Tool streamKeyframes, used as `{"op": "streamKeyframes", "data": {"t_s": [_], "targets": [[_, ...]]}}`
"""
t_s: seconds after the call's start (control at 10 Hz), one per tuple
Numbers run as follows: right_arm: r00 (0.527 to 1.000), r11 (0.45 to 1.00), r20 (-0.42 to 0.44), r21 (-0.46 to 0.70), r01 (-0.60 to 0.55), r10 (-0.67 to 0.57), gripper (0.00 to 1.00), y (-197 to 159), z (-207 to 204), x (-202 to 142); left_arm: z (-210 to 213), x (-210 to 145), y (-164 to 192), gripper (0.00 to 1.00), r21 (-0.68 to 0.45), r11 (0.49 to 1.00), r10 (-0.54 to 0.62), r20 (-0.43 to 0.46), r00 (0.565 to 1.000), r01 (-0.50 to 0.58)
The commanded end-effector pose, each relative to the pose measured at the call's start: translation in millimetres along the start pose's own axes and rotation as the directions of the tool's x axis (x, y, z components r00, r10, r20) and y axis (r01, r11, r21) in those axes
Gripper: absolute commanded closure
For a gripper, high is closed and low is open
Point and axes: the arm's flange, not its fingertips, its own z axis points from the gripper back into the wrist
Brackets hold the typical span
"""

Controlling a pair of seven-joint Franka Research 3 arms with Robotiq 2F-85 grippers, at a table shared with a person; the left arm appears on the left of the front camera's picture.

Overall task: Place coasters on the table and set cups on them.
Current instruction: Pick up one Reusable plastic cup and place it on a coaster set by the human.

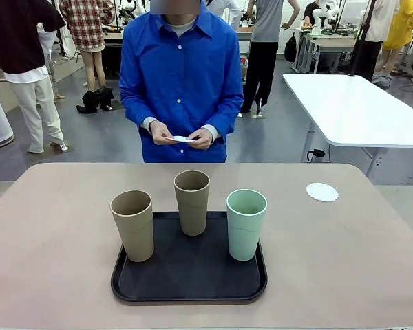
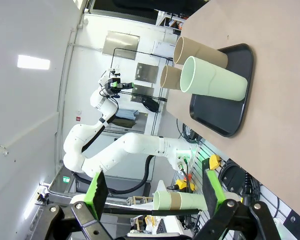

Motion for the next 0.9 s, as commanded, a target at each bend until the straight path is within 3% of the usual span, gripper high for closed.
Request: {"op": "streamKeyframes", "data": {"t_s": [0.0,0.8], "targets": [[1.0,1.0,0.009,0.0,-0.002,0.002,0.0,-0.3,2.1,-0.4,1.0,0.9,-1.0,0.0,-0.018,1.0,-0.007,0.005,1.0,0.007],[1.0,1.0,0.009,0.0,-0.002,0.002,0.0,-0.3,2.1,-0.4,1.0,0.9,-1.0,0.0,-0.018,1.0,-0.007,0.005,1.0,0.007]]}}
